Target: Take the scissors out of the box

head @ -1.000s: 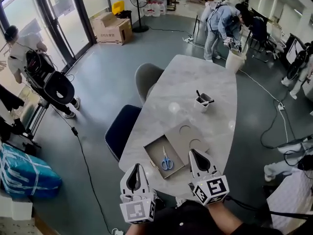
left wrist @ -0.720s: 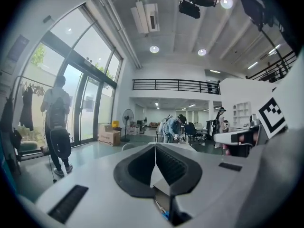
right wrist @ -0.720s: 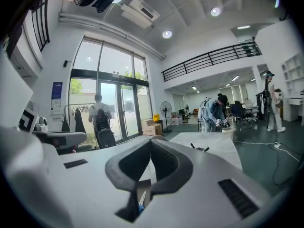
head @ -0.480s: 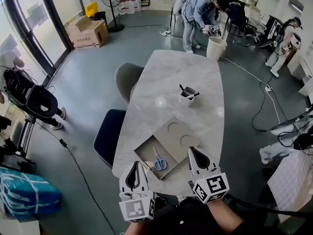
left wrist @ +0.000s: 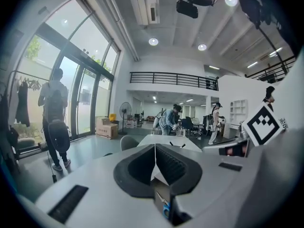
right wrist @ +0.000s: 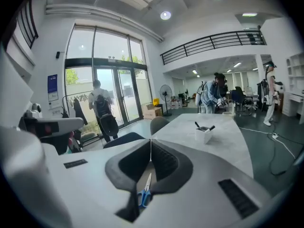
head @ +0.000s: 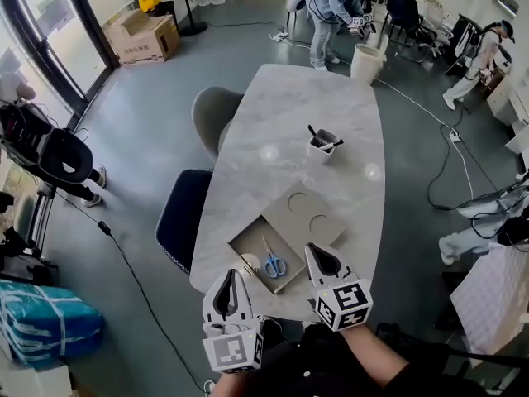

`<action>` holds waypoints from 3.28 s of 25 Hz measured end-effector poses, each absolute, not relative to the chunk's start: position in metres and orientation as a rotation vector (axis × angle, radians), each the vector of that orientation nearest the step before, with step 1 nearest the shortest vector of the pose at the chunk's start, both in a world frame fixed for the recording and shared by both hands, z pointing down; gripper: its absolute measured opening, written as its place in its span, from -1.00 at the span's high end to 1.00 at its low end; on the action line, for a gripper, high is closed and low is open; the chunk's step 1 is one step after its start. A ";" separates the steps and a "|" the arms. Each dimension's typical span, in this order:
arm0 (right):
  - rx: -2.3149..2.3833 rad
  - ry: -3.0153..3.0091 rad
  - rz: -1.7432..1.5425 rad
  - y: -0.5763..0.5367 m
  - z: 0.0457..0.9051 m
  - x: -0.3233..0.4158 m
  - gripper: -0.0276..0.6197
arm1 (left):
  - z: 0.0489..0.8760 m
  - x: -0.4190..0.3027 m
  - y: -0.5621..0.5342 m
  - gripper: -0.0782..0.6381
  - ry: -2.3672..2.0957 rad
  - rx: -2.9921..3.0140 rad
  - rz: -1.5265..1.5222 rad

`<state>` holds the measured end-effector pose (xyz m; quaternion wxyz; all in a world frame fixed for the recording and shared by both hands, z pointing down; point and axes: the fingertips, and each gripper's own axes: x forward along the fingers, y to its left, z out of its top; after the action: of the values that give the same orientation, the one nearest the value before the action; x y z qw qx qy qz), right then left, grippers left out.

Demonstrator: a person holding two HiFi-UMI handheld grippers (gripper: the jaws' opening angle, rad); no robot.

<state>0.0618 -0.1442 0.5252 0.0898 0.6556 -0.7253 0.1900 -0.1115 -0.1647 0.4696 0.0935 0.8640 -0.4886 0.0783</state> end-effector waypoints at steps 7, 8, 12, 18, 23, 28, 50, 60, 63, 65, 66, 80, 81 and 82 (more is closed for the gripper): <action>1.764 -2.009 0.825 -0.158 0.639 0.030 0.90 | 0.491 -0.110 -0.170 0.73 -1.408 2.544 0.290; 1.731 -1.990 0.850 -0.159 0.654 0.024 0.89 | 0.494 -0.109 -0.170 0.73 -1.402 2.545 0.296; 1.605 -1.928 0.902 -0.159 0.701 0.004 0.81 | 0.514 -0.103 -0.171 0.73 -1.382 2.541 0.337; 1.422 -1.852 0.982 -0.155 0.740 -0.020 0.67 | 0.538 -0.097 -0.177 0.73 -1.358 2.532 0.396; 1.320 -1.725 1.043 -0.148 0.760 -0.027 0.64 | 0.546 -0.098 -0.181 0.73 -1.347 2.519 0.407; 1.284 -1.650 1.075 -0.145 0.778 -0.027 0.56 | 0.554 -0.101 -0.185 0.73 -1.342 2.497 0.420; 1.316 -1.602 1.007 -0.153 0.786 -0.021 0.66 | 0.567 -0.117 -0.196 0.73 -1.340 2.466 0.448; 1.445 -1.709 0.995 -0.169 0.732 -0.006 0.66 | 0.545 -0.101 -0.190 0.73 -1.344 2.509 0.405; 1.504 -1.755 0.966 -0.180 0.706 0.001 0.66 | 0.535 -0.094 -0.190 0.73 -1.349 2.531 0.387; 1.546 -1.794 0.939 -0.188 0.687 0.005 0.66 | 0.527 -0.090 -0.190 0.73 -1.354 2.545 0.375; 1.566 -1.816 0.928 -0.191 0.678 0.007 0.66 | 0.523 -0.088 -0.191 0.73 -1.359 2.552 0.365; 1.822 -2.131 0.581 -0.210 0.496 0.038 0.66 | 0.435 -0.076 -0.203 0.73 -1.482 2.586 0.141; 1.839 -2.155 0.550 -0.210 0.481 0.039 0.66 | 0.429 -0.076 -0.204 0.73 -1.482 2.584 0.120; 1.856 -2.177 0.523 -0.209 0.468 0.040 0.66 | 0.422 -0.076 -0.204 0.73 -1.477 2.578 0.099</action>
<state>0.0404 -0.2090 0.4678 0.1164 0.6339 -0.7434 0.1788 -0.0760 -0.2041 0.4220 0.0841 0.8641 -0.4951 0.0333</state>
